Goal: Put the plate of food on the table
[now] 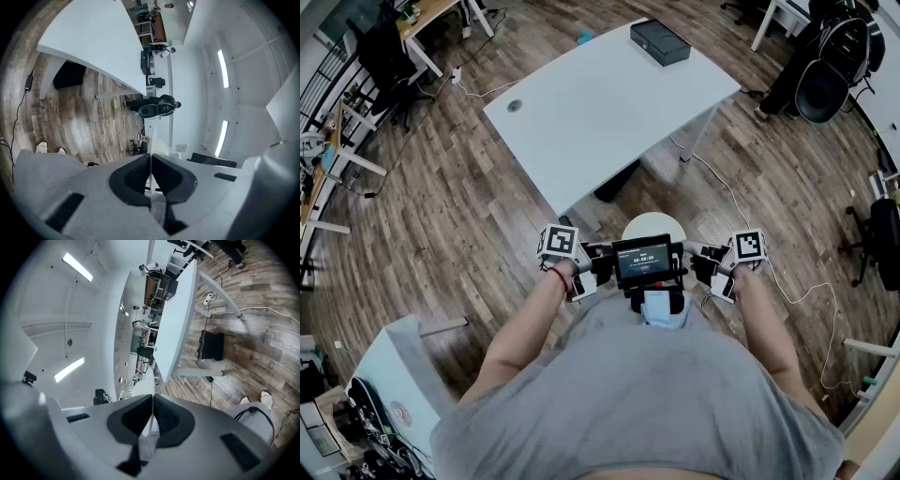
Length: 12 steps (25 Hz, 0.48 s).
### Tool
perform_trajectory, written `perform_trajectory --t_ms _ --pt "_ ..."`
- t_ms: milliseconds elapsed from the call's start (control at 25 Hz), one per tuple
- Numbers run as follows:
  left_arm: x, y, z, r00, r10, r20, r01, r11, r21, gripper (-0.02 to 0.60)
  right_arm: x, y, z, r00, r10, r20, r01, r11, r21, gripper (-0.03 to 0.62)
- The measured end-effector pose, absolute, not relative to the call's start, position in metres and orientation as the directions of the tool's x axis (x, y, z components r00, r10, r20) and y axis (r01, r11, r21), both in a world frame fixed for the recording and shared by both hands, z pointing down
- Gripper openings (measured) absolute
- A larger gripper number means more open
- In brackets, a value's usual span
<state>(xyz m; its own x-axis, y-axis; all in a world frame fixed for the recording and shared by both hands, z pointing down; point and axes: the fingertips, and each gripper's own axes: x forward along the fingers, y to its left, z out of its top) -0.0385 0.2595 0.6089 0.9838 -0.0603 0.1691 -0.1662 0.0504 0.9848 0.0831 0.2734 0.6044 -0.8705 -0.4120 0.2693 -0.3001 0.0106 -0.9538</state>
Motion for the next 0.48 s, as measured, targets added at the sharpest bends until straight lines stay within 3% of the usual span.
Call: perform_trajectory --t_ms 480 --pt "-0.0395 0.2583 0.6064 0.986 -0.067 0.151 -0.148 0.051 0.988 0.028 0.0795 0.2691 0.6004 -0.88 -0.411 0.237 -0.269 0.022 -0.963 0.038"
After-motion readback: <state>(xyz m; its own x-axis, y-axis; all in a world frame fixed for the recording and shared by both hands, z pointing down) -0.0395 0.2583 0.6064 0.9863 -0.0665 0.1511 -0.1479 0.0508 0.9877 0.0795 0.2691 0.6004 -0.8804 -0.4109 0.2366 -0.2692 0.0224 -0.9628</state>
